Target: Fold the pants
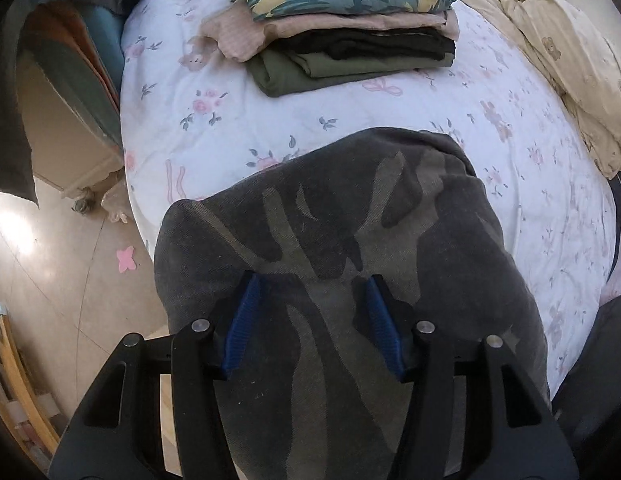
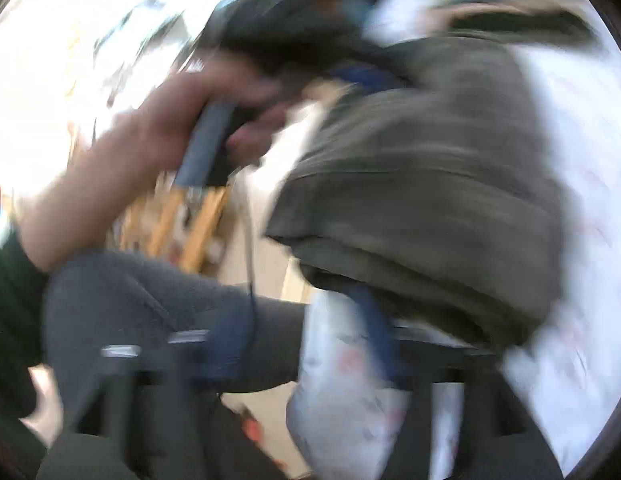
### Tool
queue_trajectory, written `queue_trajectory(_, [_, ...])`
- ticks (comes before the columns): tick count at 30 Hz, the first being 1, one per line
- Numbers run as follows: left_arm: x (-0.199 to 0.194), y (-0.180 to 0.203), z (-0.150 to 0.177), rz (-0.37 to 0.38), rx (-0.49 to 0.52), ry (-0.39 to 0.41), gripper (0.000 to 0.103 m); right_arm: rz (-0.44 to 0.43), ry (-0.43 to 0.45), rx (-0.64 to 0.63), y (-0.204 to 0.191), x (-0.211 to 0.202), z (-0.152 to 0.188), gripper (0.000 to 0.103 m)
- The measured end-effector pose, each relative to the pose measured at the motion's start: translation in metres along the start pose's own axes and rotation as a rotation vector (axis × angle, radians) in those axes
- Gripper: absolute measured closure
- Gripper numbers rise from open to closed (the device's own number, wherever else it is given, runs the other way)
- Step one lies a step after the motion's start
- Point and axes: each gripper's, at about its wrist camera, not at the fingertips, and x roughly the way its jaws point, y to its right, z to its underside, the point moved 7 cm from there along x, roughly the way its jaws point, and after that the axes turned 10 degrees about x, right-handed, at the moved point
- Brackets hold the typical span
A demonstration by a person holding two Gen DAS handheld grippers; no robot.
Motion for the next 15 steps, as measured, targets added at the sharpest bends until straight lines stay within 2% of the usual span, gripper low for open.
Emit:
queue_trajectory(1, [0.0,0.0,0.0,-0.004,0.009,0.001,0.051,-0.01,0.088,0.113,0.027,-0.03,-0.001,0.004])
queue_trajectory(4, [0.0,0.0,0.003,-0.012,0.029,0.005,0.051,-0.027,0.166,0.349,0.086,-0.062,0.001,0.0])
queue_trajectory(6, [-0.001,-0.001,0.003,-0.01,0.028,0.005,0.051,-0.108,0.179,0.57,0.125,-0.062,0.004,0.0])
queue_trajectory(7, [0.0,-0.001,0.003,-0.011,0.027,0.006,0.051,-0.182,0.185,0.682,0.143,-0.057,0.002,0.0])
queue_trajectory(11, [0.0,-0.001,0.002,-0.024,0.05,0.008,0.051,-0.261,0.181,0.786,0.158,-0.018,-0.008,0.0])
queue_trajectory(12, [0.0,-0.002,0.002,-0.027,0.054,0.009,0.051,-0.311,0.179,0.803,0.155,-0.009,-0.014,0.0])
queue_trajectory(15, [0.001,-0.002,0.002,-0.035,0.052,0.013,0.051,-0.409,0.139,0.735,0.136,0.004,-0.029,0.0])
